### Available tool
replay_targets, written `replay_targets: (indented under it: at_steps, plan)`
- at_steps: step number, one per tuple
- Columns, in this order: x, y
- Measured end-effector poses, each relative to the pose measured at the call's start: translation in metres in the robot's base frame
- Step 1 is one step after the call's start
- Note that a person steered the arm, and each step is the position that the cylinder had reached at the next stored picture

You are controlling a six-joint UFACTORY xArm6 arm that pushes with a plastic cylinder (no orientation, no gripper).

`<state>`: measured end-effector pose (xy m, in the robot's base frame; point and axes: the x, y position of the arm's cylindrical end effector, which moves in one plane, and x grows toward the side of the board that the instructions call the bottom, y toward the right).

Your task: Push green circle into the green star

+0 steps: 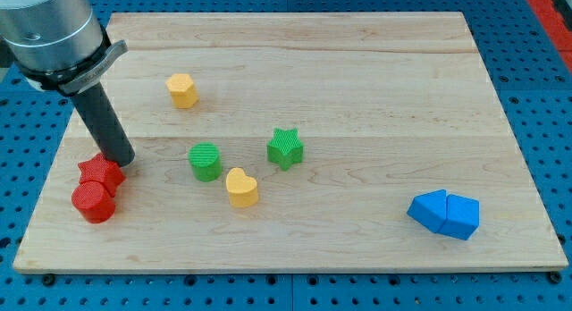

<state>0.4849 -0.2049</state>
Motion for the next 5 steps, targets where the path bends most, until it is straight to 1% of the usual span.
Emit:
replay_targets:
  at_steps: [1, 5]
  plan:
    - [-0.0023, 0.0202]
    - [-0.0048, 0.0214]
